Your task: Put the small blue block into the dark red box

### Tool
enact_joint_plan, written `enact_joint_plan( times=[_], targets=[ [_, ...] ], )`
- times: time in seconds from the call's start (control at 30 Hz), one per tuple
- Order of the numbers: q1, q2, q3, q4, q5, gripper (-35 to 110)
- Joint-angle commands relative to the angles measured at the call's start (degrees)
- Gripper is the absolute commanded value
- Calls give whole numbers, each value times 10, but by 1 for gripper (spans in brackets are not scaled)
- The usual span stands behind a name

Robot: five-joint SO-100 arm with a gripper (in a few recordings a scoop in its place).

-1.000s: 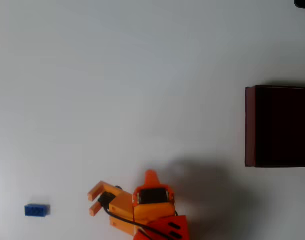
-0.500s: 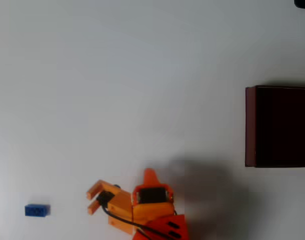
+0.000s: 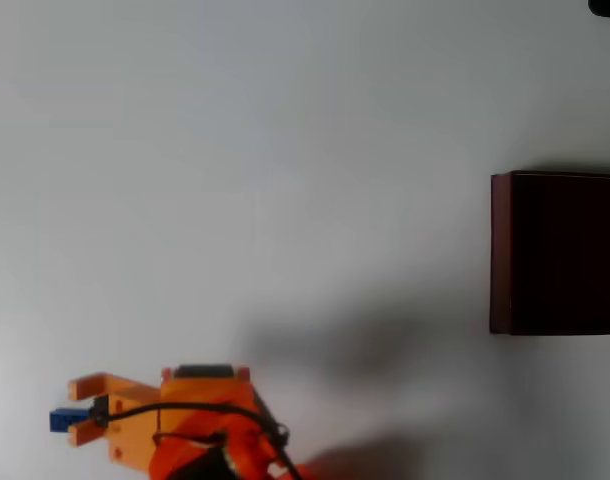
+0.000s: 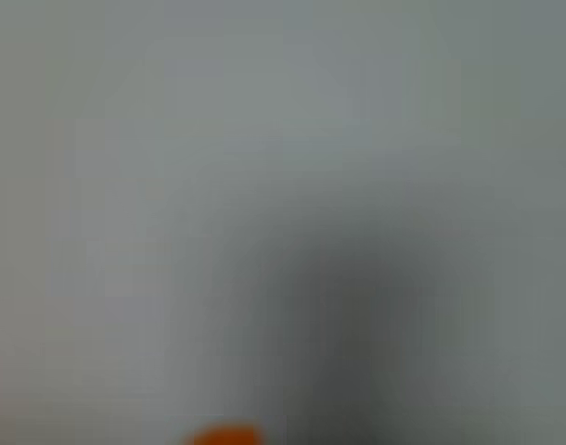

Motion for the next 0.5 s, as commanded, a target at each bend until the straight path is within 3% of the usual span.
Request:
enact_joint_plan(
  times=[0.0, 0.07, 0.17, 0.27, 0.47],
  targets=[
    [-72, -7, -62, 91, 135, 0],
    [-120, 14, -55, 96, 208, 2],
    [-194, 40, -29, 98, 312, 20],
    [-265, 36, -26, 95, 393, 24],
    [-363, 47, 4, 18, 458, 28]
  ],
)
